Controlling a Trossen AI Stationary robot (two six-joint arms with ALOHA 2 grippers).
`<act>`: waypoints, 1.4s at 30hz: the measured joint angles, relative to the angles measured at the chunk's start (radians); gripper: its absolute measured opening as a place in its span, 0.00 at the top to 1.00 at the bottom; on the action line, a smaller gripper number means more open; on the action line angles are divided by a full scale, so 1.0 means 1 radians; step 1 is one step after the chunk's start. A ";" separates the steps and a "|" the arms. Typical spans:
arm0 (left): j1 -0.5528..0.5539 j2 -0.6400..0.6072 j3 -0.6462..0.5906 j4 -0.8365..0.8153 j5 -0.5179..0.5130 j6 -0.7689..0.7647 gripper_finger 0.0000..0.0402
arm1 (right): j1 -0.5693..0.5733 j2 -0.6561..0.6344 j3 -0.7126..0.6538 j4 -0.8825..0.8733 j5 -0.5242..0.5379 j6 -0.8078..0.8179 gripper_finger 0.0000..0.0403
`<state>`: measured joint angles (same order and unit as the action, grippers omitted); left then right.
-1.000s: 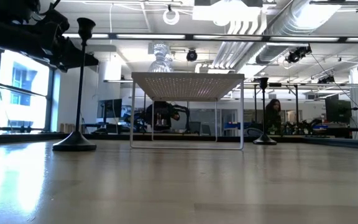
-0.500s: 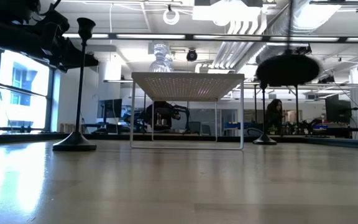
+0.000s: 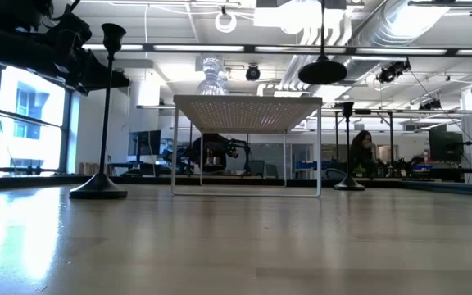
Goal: Pick & Place candle stick holders
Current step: Put the bottom black candle holder on the shelf
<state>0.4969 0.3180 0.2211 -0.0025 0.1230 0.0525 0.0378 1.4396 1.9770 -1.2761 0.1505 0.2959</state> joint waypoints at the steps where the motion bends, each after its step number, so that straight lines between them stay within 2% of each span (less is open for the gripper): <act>1: 0.000 0.000 0.000 0.000 0.000 0.000 1.00 | -0.026 0.001 0.013 0.007 -0.008 -0.019 0.63; 10: 0.000 0.000 0.000 0.000 0.000 0.003 1.00 | -0.214 0.089 0.112 0.042 -0.064 -0.170 0.63; 20: 0.000 0.000 0.000 -0.006 0.000 0.003 1.00 | -0.405 0.211 0.165 0.168 -0.110 -0.320 0.63; 28: 0.000 0.000 0.000 -0.008 0.000 0.003 1.00 | -0.558 0.275 0.172 0.263 -0.224 -0.373 0.63; 33: 0.000 0.000 0.000 -0.008 0.000 0.003 1.00 | -0.625 0.298 0.171 0.314 -0.248 -0.407 0.63; 37: 0.000 0.000 0.000 -0.008 0.000 0.003 1.00 | -0.670 0.308 0.172 0.350 -0.307 -0.397 0.63; 42: 0.000 0.000 0.000 -0.008 0.000 0.003 1.00 | -0.696 0.315 0.169 0.380 -0.323 -0.393 0.63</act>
<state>0.4969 0.3183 0.2211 -0.0101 0.1229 0.0558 -0.6582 1.7548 2.1456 -0.8965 -0.1730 -0.0967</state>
